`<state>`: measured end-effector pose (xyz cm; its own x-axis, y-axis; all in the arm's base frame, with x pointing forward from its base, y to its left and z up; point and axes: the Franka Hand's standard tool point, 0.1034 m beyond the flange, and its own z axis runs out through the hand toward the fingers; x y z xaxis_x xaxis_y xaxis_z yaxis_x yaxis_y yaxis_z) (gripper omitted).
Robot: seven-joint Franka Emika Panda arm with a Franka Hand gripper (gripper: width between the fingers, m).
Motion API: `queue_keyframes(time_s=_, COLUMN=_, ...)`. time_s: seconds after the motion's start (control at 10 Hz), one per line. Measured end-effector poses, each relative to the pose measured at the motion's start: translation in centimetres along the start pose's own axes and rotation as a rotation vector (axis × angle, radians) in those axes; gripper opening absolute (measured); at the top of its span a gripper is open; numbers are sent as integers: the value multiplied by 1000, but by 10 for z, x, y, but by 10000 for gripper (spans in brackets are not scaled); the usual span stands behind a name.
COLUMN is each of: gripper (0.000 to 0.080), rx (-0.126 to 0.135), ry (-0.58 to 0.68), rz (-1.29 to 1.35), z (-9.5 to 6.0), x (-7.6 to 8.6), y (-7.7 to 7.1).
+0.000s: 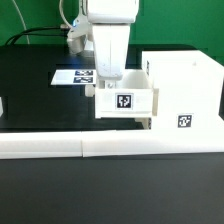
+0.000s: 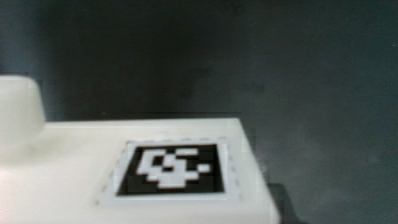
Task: Assemble drawer
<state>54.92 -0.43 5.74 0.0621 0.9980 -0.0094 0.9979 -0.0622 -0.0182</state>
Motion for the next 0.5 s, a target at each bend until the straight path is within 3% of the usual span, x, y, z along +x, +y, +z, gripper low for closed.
queue_keyframes(time_s=0.5, gripper=42, rx=-2, ry=3, rz=-13, z=1, x=4, y=-2)
